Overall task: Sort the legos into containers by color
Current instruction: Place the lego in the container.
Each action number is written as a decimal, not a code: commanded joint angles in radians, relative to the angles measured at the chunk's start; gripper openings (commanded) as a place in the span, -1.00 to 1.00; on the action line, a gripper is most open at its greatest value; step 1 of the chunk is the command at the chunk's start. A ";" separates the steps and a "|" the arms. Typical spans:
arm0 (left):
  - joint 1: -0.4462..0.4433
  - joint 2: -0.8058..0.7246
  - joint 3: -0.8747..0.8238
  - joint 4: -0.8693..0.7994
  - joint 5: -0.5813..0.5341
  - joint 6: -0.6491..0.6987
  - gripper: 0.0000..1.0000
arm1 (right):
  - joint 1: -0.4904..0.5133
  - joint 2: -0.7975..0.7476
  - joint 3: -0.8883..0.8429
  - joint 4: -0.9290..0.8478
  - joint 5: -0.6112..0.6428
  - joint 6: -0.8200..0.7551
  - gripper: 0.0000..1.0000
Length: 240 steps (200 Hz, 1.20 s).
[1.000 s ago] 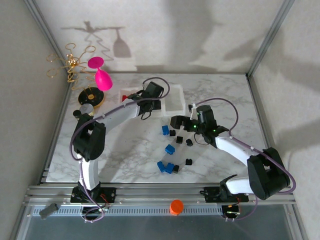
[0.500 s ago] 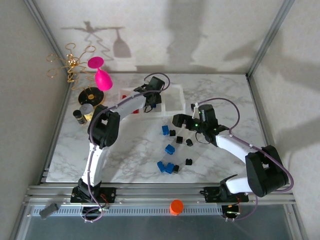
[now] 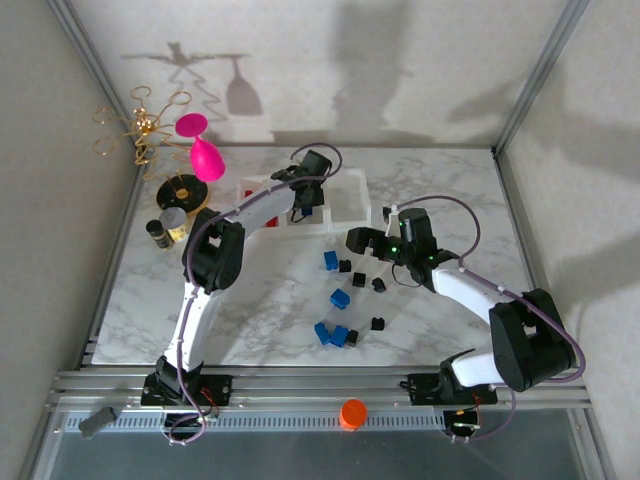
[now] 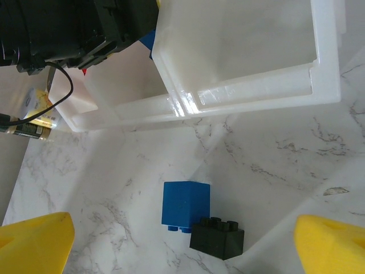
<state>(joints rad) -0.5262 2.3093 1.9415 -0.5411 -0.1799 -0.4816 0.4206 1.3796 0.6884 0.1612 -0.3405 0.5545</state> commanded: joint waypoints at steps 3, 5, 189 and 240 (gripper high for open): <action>-0.001 -0.042 0.027 -0.037 -0.019 0.009 -0.10 | -0.011 -0.014 0.028 0.002 -0.007 -0.004 0.97; -0.003 -0.046 0.026 -0.037 -0.020 0.009 -0.09 | -0.012 -0.016 0.029 0.001 -0.006 -0.004 0.98; -0.270 -0.498 -0.683 0.221 0.050 -0.346 0.24 | -0.100 -0.061 -0.081 -0.177 -0.084 -0.162 0.97; -0.301 -0.395 -0.626 0.218 0.023 -0.374 0.27 | -0.111 -0.038 -0.077 -0.143 -0.101 -0.160 0.98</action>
<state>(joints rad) -0.8177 1.8580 1.2716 -0.3275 -0.1303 -0.8188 0.3195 1.3338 0.6147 -0.0105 -0.4160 0.4099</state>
